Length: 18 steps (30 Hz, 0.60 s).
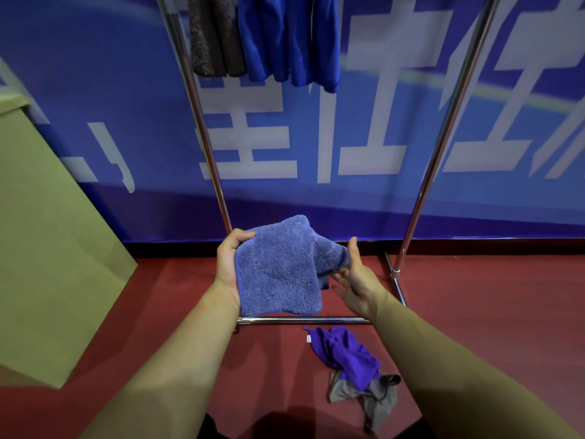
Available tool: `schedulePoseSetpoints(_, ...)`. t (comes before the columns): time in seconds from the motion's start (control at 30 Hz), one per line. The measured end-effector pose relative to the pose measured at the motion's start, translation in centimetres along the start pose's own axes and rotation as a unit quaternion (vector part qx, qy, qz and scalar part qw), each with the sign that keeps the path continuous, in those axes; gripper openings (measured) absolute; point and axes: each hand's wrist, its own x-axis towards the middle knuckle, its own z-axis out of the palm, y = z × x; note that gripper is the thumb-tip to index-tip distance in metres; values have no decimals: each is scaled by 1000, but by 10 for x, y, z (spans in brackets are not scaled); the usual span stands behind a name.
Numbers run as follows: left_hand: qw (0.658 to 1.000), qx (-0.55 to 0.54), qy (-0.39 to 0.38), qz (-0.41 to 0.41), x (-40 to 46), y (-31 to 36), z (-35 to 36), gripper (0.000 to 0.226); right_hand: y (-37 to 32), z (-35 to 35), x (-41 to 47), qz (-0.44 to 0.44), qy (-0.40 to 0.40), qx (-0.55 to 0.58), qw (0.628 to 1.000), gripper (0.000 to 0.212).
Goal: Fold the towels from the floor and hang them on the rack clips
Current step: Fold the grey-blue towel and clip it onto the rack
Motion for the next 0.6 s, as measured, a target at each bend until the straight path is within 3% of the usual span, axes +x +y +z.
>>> schedulePoseSetpoints(0.2,1000,7,12,-3,1,10,-11,43,-7,-12,1,-4,-46,19,999,75)
schedulePoseSetpoints(0.4,998,49,10,-32,5,11,-31,27,-15,-24,1,-2,-71,47,996,82)
schedulePoseSetpoints(0.5,993,108,15,-47,12,11,-42,30,-18,-29,0,-43,-30,53,997,62)
schedulePoseSetpoints(0.6,988,143,60,-25,23,8,-50,25,-20,-34,0,-92,19,35,995,25)
